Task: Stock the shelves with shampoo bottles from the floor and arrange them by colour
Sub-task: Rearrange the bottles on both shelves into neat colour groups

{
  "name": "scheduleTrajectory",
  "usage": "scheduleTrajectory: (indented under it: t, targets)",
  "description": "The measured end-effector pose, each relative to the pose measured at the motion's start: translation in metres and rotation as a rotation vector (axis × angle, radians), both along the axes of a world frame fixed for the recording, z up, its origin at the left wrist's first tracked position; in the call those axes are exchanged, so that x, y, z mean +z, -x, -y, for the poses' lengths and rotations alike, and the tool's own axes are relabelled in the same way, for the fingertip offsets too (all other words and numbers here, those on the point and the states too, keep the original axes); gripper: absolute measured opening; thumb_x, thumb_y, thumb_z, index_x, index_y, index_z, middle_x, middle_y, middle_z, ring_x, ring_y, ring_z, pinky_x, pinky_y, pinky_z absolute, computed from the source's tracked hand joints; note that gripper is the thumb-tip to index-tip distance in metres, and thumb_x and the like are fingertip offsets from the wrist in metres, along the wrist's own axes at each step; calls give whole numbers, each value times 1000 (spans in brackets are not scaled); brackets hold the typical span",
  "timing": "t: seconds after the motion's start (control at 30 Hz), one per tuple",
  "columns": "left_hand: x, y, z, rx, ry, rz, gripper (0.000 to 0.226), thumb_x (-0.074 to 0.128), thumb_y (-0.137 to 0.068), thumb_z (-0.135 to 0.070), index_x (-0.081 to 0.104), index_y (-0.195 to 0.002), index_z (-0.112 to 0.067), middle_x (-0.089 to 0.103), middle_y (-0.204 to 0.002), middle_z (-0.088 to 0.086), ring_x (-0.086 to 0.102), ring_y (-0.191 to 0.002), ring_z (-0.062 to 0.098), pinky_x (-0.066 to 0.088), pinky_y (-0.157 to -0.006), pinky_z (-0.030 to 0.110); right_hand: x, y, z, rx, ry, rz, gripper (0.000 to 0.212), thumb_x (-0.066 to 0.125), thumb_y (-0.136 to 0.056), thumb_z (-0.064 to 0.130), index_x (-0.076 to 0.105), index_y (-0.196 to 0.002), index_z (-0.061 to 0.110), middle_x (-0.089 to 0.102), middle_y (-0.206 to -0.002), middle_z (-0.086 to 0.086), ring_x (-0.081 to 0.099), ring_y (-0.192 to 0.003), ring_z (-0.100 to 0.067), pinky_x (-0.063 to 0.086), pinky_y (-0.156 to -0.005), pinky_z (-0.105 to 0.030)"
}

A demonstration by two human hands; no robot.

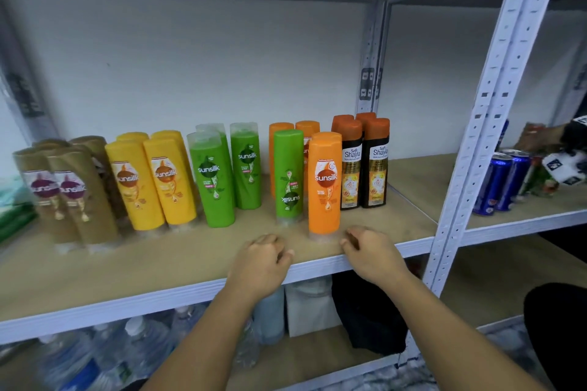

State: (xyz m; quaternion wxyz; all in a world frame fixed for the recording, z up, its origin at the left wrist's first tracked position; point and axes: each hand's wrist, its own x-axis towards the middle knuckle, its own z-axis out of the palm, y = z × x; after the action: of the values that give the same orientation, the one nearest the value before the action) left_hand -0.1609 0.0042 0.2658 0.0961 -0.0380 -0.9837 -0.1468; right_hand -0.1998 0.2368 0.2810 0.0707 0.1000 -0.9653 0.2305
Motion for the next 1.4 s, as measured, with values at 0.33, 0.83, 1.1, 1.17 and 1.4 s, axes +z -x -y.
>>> scheduleTrajectory:
  t: [0.33,0.83,1.1,1.17,1.4]
  targets:
    - [11,-1,15,159,-403,-81,49,56,-98,-39,49,-144,-23,71,-104,11,64,-97,27,49,-80,31,9,-17,27,69,440,-78,66,67,-90,52,43,-148,30,63,-132,9,58,-122,-14,50,-98,-36]
    - [2,94,10,42,-782,-115,86,81,-78,-39,33,-148,-29,58,-138,-14,57,-127,8,45,-110,33,0,24,27,111,505,-108,71,80,-84,35,42,-145,32,63,-112,16,58,-89,13,44,-69,-4]
    - [5,95,10,48,-729,-152,46,81,-83,-28,51,-118,-23,72,-107,-9,68,-95,8,55,-90,32,-7,27,35,51,450,-89,76,78,-84,45,43,-148,24,66,-122,7,62,-90,-2,47,-78,-15]
    - [5,87,16,53,-717,-144,46,81,-82,-32,50,-115,-24,72,-106,-9,69,-95,8,56,-91,33,-7,22,36,5,425,-116,73,79,-83,46,47,-144,20,67,-120,4,64,-94,-8,50,-79,-22]
    - [5,44,46,62,-710,-127,48,84,-76,-34,50,-109,-30,72,-104,-13,71,-94,8,57,-91,41,-7,-9,42,-6,336,-226,18,73,-88,37,64,-94,23,61,-93,10,57,-91,-13,45,-75,-30]
